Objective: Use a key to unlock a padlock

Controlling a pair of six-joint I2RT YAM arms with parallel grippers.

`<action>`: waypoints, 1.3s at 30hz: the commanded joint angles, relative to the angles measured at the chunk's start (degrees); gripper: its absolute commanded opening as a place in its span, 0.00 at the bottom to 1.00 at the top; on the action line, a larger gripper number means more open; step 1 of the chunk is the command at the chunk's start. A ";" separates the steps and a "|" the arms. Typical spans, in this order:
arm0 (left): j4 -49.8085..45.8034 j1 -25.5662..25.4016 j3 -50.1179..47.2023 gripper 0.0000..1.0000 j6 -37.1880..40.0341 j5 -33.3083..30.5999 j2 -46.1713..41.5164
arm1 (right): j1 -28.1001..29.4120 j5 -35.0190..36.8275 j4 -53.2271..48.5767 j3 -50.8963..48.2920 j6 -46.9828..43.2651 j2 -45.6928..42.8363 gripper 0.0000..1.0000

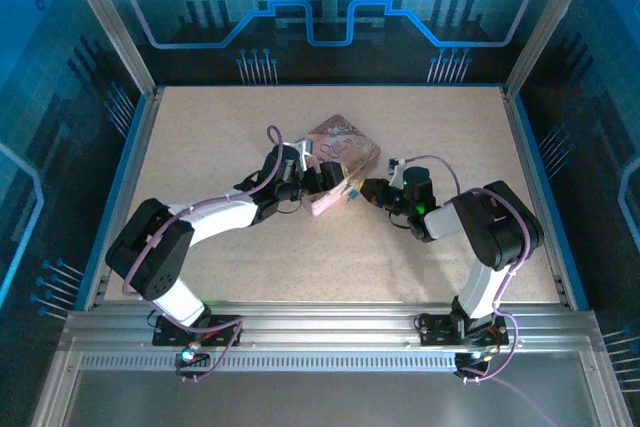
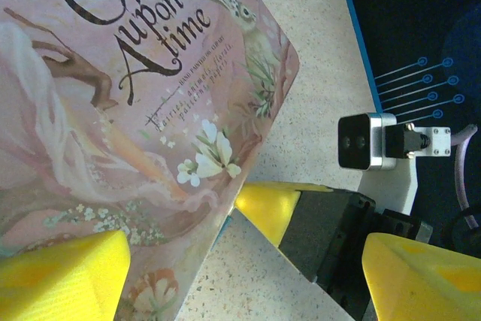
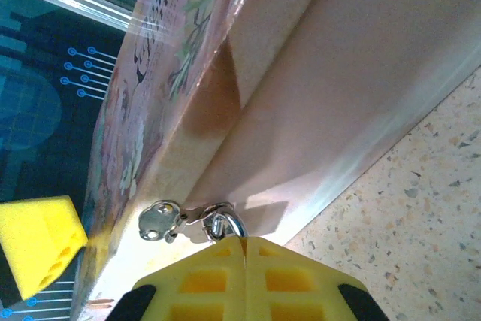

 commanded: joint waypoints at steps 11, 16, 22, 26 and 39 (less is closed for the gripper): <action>-12.20 -0.44 -3.97 0.83 -1.94 -0.10 1.42 | -3.34 1.24 0.31 1.69 0.11 -0.44 0.00; -12.42 -0.43 -4.13 0.84 -1.64 -0.36 0.94 | -3.62 1.83 -0.93 0.84 -1.01 -1.60 0.00; -15.08 -0.01 -2.56 0.86 0.76 -1.59 -2.80 | -4.11 2.24 -10.67 -0.22 -7.74 -9.30 0.00; -16.64 0.87 -1.08 0.88 2.56 -1.69 -6.31 | -4.65 1.67 -18.40 -0.72 -12.47 -15.70 0.00; -21.01 6.24 -7.79 0.99 6.21 -7.97 -27.76 | -4.33 -0.87 -61.37 1.84 -28.94 -41.23 0.00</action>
